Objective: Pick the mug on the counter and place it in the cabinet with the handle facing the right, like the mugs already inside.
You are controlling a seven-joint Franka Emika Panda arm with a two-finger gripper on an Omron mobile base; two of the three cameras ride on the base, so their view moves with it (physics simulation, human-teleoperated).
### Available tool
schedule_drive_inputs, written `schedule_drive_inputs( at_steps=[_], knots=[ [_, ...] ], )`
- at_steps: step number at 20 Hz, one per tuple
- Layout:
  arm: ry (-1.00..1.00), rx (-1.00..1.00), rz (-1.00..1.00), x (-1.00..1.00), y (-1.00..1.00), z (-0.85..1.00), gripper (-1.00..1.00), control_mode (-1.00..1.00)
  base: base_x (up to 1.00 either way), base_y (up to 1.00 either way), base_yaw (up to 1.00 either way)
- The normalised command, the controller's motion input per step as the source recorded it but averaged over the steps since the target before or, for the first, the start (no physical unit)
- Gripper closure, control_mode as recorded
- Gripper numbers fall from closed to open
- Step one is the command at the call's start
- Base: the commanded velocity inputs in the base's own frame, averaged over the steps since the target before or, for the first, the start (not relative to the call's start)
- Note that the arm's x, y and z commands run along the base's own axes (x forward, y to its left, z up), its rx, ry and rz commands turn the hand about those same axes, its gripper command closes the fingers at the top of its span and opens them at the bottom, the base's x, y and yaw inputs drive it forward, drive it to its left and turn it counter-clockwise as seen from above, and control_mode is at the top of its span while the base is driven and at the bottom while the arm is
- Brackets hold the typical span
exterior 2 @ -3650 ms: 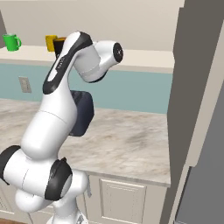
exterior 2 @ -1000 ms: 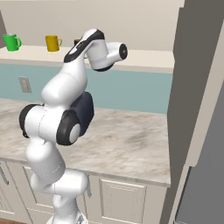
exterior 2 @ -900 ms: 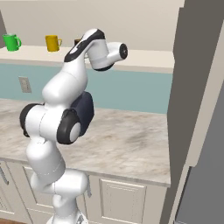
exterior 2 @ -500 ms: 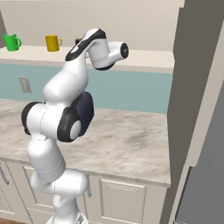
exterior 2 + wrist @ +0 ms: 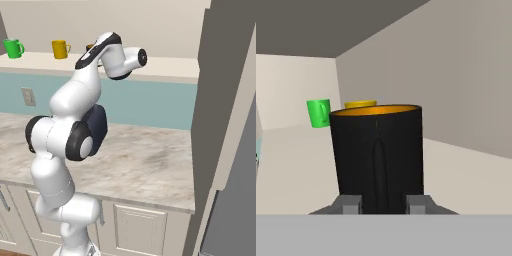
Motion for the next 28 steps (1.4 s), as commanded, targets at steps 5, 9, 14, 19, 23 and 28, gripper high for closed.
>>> schedule_drive_inputs(
  at_steps=[5,9,14,19,23,28],
  knots=[
    [0.0,0.0,0.0,0.02,0.0,0.0,-1.0,-1.0,0.0,0.0,0.0],
    [0.0,0.0,0.0,0.01,0.0,0.0,-1.0,-1.0,0.0,0.0,0.0],
    [0.0,0.0,0.0,0.0,-0.02,0.0,-1.0,-1.0,0.0,0.0,0.0],
    [-0.01,0.01,0.03,0.0,-0.05,0.0,-1.0,-1.0,0.0,0.0,0.0],
    [-0.03,0.02,0.06,0.0,-0.09,0.0,-1.0,-1.0,0.0,0.0,0.0],
    [-0.05,0.0,0.07,-0.01,-0.14,0.0,-1.0,-1.0,0.0,0.0,0.0]
  ],
)
